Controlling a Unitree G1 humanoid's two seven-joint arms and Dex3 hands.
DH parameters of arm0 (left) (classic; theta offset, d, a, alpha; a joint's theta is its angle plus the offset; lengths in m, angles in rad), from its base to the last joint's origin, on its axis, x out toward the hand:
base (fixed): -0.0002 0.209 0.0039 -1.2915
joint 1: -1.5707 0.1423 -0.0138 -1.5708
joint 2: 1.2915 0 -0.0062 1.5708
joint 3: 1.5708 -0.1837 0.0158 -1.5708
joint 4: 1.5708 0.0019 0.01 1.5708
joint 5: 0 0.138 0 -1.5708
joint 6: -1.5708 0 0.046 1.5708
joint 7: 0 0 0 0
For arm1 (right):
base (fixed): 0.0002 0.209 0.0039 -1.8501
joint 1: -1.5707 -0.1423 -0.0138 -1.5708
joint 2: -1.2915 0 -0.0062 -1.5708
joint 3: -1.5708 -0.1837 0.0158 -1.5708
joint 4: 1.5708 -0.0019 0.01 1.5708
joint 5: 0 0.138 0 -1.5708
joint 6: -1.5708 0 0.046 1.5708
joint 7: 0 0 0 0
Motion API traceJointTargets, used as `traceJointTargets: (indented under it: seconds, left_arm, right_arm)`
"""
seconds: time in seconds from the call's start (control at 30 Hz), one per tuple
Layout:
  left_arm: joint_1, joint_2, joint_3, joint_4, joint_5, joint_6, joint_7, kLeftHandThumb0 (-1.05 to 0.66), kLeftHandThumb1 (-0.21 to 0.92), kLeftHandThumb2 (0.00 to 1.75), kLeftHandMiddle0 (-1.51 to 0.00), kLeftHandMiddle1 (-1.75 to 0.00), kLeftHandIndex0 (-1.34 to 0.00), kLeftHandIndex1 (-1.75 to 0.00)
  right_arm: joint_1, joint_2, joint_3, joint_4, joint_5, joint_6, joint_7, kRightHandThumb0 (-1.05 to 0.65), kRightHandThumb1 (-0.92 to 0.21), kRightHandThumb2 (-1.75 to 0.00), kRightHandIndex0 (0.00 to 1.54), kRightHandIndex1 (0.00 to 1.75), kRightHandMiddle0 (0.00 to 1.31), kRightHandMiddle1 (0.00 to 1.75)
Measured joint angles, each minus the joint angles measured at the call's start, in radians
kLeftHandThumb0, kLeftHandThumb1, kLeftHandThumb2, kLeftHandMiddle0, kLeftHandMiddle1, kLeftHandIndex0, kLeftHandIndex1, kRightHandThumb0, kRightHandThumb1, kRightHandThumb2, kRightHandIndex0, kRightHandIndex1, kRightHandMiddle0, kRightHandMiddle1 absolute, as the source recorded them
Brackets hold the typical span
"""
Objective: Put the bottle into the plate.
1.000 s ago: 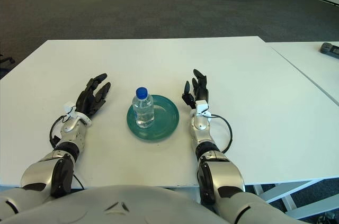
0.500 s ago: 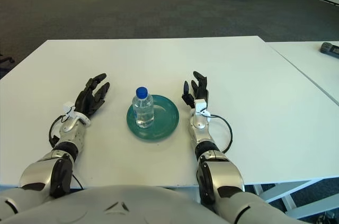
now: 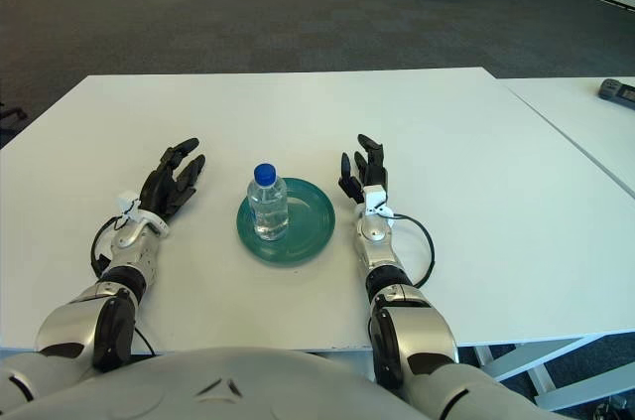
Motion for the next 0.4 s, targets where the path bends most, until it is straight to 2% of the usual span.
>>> traceJointTargets:
  seconds: [0.2, 0.4]
  left_arm:
    - [0.000, 0.000, 0.000, 0.000, 0.000, 0.000, 0.000, -0.54, 0.92, 0.58, -0.45, 0.00, 0.00, -0.83]
    - [0.000, 0.000, 0.001, -0.001, -0.001, 0.000, -0.003, -0.54, 0.92, 0.58, -0.45, 0.00, 0.00, -0.82]
  right_arm:
    - [0.019, 0.003, 0.006, -0.040, 0.000, 0.026, 0.022, -0.78, -0.92, -0.64, 0.29, 0.00, 0.00, 0.48]
    - [0.049, 0.010, 0.019, -0.132, 0.004, 0.099, 0.062, -0.81, -0.92, -0.63, 0.28, 0.00, 0.00, 0.46]
